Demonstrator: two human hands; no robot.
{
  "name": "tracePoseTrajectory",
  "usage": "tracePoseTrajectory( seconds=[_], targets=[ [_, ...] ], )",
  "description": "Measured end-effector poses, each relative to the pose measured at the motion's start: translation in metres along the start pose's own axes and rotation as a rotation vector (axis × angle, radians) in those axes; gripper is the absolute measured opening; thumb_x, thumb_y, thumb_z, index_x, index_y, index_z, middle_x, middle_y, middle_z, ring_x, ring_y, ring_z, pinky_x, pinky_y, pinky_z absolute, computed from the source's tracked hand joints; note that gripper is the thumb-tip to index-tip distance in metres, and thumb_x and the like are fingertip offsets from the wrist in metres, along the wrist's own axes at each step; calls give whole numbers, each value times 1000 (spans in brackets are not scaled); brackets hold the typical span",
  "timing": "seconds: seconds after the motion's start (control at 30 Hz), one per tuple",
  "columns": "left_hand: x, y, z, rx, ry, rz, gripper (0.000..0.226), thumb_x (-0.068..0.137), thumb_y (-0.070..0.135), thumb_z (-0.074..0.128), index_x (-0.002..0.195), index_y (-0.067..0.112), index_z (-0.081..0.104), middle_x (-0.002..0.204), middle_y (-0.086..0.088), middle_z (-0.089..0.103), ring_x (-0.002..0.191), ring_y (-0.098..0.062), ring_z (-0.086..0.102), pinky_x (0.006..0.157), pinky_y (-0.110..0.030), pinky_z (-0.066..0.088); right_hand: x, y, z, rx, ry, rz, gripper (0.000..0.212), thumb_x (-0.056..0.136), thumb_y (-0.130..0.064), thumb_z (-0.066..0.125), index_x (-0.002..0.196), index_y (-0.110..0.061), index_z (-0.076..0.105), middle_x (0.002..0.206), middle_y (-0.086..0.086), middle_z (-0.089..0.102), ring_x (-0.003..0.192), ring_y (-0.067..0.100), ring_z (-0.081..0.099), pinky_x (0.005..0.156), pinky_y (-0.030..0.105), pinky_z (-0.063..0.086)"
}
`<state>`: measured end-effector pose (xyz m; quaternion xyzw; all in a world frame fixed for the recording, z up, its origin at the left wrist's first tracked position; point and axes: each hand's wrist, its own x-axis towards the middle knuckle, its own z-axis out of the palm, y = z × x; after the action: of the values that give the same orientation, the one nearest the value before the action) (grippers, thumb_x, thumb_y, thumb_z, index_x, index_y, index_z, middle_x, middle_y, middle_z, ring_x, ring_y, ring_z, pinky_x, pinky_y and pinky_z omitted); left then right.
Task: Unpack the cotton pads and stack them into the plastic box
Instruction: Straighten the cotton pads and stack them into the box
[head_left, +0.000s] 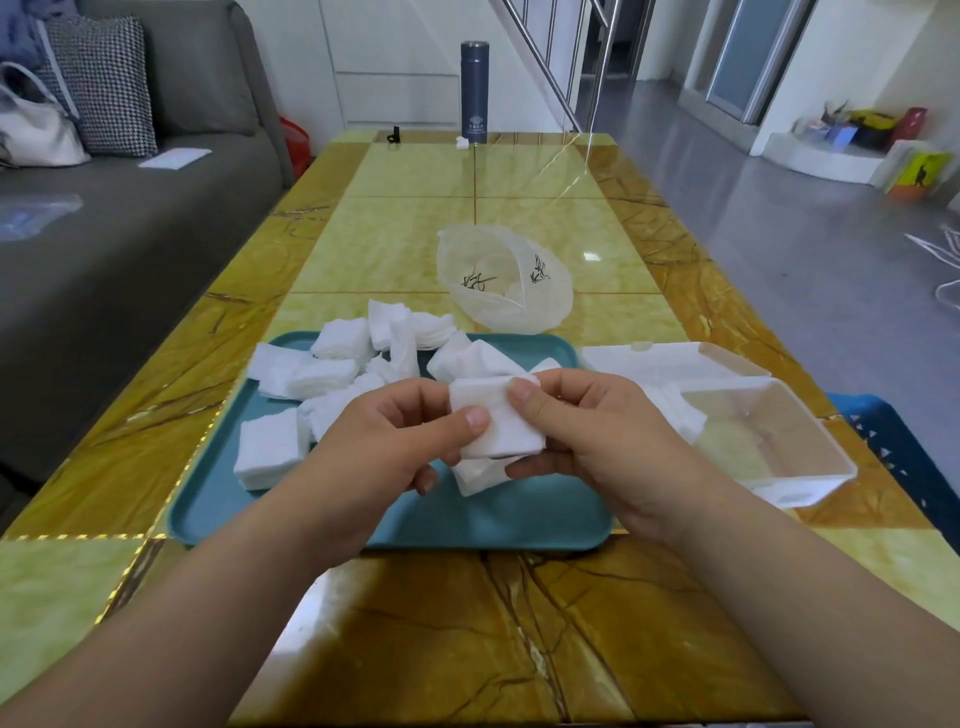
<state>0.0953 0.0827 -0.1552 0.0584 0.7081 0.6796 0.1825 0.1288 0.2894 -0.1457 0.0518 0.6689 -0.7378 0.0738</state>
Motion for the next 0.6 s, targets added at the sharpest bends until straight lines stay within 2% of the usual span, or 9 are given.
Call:
tracePoseTrajectory(
  seconds=[0.13,0.27,0.4,0.5,0.53,0.6],
  targets=[
    [-3,5,23,-19,47,41,22,90,21,75,107,9,75,89,-8,75,70,-16,64,54,-29,42,-10,-8,-11,-36,3,-29,19,93,-15,74,110,-6,75,99,15,80,95,32,78,87,46,63],
    [4,13,56,52,70,52,15,99,20,67,109,11,74,85,-4,75,70,-15,68,53,-27,45,-19,-14,-29,-76,138,-58,13,95,-18,73,102,-9,77,92,11,80,82,24,78,74,37,63],
    [17,28,95,158,34,93,12,99,20,67,107,19,75,89,-2,78,73,-15,70,59,-32,49,-29,-22,-65,-197,360,-201,10,98,-21,67,97,-16,75,86,9,77,73,17,72,63,33,59],
    [31,29,124,355,113,142,16,93,28,74,108,33,72,98,7,74,80,-8,69,55,-17,48,-34,-24,-100,-348,590,-275,18,93,-27,64,92,-11,71,76,15,66,64,26,59,58,41,53],
    [33,28,134,425,114,147,23,91,32,75,113,37,69,105,11,69,89,-4,66,61,-16,50,-36,-23,-111,-439,642,-275,21,92,-28,64,90,-8,69,69,10,58,60,23,51,56,39,47],
    [39,24,151,499,72,147,43,89,36,77,129,37,60,122,14,57,114,-3,58,88,-25,54,-37,-20,-130,-608,714,-251,26,91,-29,63,86,-3,64,65,5,48,59,19,44,56,34,41]
  ],
)
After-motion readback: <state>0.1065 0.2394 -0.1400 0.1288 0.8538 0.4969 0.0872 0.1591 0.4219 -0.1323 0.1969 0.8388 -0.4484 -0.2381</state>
